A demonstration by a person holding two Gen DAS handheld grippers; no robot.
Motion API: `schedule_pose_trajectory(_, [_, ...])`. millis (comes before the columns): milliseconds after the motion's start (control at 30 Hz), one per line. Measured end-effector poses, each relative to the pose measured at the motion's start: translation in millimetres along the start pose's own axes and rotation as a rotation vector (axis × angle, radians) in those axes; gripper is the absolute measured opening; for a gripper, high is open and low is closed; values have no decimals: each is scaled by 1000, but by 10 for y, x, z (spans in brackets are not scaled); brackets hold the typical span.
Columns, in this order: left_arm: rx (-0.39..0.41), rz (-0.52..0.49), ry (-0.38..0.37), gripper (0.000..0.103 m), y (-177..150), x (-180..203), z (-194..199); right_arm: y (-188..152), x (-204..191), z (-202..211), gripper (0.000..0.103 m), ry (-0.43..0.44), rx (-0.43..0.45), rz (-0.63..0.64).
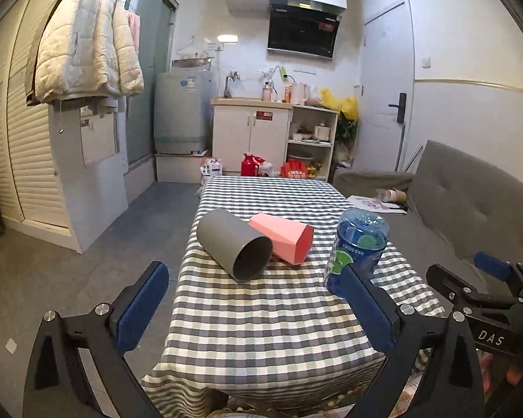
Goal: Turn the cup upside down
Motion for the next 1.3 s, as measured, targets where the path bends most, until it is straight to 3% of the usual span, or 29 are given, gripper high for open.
schedule_pose_trajectory(1300, [-20, -2, 20, 102, -107, -21, -13, -17, 92, 22, 103, -1, 3, -40])
Point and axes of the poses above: each gripper's, at about its wrist camera, not at the fingertips, and z roughly against the way its jaws point, x to its right, y to its top, the point moved 9 cm from there along -z, roughly the way its jaws point, and after that the axes turned 4 degrees about y, right-handed, at the moved point
